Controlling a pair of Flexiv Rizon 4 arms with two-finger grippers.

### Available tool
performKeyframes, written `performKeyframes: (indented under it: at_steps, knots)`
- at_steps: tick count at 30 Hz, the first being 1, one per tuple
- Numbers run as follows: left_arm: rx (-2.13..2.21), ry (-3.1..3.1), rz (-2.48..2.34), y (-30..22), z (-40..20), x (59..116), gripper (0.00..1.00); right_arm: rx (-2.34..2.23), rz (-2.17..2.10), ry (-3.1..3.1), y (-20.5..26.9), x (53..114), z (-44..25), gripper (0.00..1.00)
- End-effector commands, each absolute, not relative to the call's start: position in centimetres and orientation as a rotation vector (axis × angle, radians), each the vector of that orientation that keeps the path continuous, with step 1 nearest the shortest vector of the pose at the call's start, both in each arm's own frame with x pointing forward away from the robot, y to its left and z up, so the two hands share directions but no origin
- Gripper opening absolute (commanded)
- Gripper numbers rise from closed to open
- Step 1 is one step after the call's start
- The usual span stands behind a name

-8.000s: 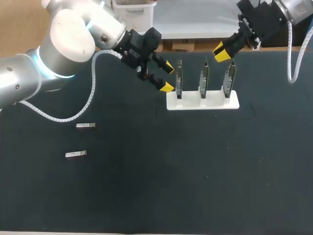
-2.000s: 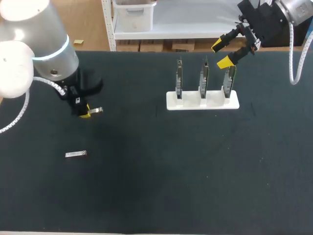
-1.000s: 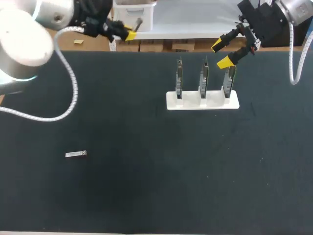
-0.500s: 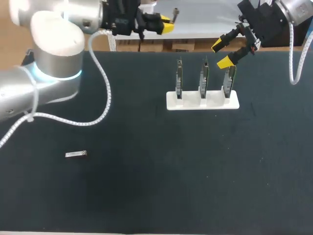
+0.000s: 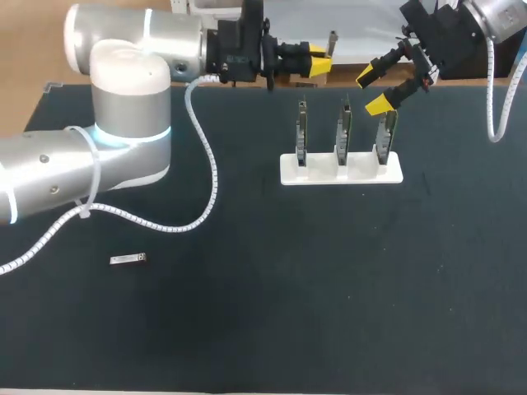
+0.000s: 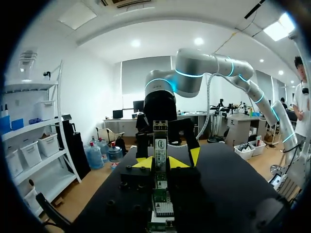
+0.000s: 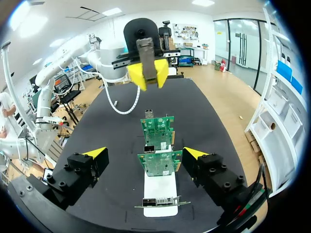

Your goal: Pick up the optical module with the left hand, and insert it into the network port with the right hand.

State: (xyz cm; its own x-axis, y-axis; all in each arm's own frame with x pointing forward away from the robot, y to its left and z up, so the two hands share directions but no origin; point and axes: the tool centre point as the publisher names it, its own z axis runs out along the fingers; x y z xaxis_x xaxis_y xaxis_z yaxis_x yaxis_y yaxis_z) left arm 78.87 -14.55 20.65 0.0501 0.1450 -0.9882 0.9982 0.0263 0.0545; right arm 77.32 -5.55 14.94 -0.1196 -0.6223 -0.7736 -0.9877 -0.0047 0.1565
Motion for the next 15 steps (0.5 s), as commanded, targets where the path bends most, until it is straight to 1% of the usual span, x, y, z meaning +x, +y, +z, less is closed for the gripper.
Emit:
performKeyframes:
  at_steps: [1, 15]
  knots:
    - [1.339, 1.245, -1.108, -15.2, 20.2, 79.1, 0.00, -1.659, 0.964, 1.786, -5.5, 77.1, 14.9, 1.00]
    - [1.318, 1.207, -1.168, -16.9, 19.8, 78.3, 0.00, -1.659, 0.964, 1.786, -5.5, 77.1, 14.9, 1.00]
